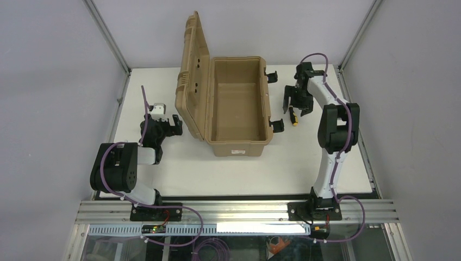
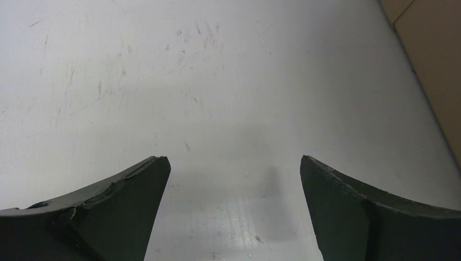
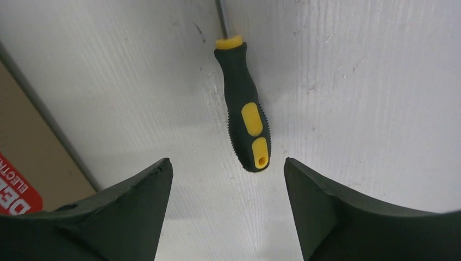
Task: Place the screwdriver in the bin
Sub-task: Pick up the screwdriver from the center of the board, then place the screwdriver in the bin, then reset both arms
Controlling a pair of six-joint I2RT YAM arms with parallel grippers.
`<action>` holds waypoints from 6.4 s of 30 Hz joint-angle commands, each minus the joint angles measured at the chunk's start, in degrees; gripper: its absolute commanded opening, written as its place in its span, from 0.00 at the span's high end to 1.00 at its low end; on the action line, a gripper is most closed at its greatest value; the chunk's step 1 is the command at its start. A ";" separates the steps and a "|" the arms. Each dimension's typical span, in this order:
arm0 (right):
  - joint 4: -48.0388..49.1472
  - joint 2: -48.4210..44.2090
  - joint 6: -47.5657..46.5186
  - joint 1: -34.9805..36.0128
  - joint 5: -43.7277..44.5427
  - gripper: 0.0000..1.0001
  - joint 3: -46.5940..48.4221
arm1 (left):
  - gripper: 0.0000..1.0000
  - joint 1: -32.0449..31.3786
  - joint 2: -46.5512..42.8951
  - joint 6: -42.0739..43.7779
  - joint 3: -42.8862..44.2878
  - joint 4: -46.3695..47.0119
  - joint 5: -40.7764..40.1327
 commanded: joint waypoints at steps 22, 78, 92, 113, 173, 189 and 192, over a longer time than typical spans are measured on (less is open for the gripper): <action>4.11 8.46 -1.94 -1.76 0.45 0.71 0.15 | 0.01 0.13 -1.71 -0.74 0.01 1.90 0.89; -2.71 -21.81 19.36 2.91 -21.77 1.00 22.59 | 0.01 0.17 -1.70 -0.74 0.01 1.90 0.88; -1.12 -15.51 23.17 19.21 -5.53 1.00 23.40 | 0.01 0.17 -1.70 -0.74 0.01 1.95 0.90; -1.36 6.51 25.66 31.29 13.28 1.00 27.51 | 0.01 0.17 -1.70 -0.74 0.01 1.91 0.90; -1.98 10.95 14.47 30.62 11.03 0.19 37.15 | 0.01 0.17 -1.71 -0.74 0.01 1.93 0.90; -4.58 1.66 7.18 27.43 9.99 0.01 42.68 | 0.01 0.17 -1.70 -0.74 0.01 1.90 0.89; -4.70 -0.79 5.54 25.85 10.82 0.01 41.60 | 0.01 0.21 -1.73 -0.74 0.01 1.90 0.92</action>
